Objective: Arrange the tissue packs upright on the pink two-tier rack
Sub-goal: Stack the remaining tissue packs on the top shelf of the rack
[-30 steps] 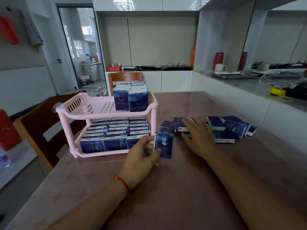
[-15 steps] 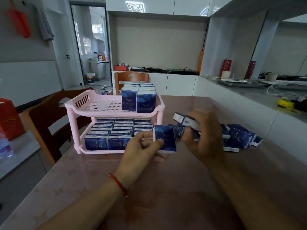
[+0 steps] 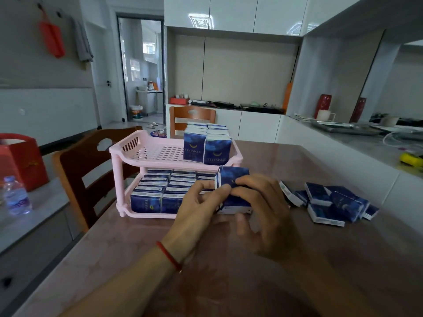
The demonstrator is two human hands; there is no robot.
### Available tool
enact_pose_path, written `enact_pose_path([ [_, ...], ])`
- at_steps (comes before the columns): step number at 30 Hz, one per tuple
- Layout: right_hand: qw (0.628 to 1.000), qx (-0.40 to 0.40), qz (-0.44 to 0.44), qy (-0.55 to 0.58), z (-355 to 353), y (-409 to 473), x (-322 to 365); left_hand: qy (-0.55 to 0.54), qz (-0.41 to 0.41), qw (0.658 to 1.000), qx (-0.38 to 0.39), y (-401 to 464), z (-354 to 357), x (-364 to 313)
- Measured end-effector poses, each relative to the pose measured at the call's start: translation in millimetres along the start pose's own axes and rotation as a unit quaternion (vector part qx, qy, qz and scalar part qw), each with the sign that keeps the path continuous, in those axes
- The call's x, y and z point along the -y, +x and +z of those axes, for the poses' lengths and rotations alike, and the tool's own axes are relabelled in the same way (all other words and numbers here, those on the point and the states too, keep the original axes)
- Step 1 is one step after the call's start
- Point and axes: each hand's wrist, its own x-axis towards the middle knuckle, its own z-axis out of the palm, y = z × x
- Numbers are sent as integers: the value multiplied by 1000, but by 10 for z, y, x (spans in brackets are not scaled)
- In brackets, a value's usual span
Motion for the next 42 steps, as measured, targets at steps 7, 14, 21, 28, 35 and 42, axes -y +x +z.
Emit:
enact_pose_path([
  [7, 969, -52, 192, 146, 108, 1, 48, 106, 67, 991, 49, -11, -20, -46],
  [14, 967, 0, 166, 193, 105, 45, 144, 232, 110, 957, 133, -31, -177, -427],
  [21, 969, 24, 174, 174, 211, -95, 126, 332, 172, 927, 25, 369, -665, -1130],
  [28, 972, 72, 162, 154, 235, -168, 95, 450, 80, 889, 14, 804, -769, -1202],
  [35, 970, 93, 164, 152, 258, -184, 52, 509, 45, 859, 22, 930, -679, -1189],
  [42, 972, 89, 164, 145, 257, -175, 48, 569, 19, 821, 53, 905, -532, -1244],
])
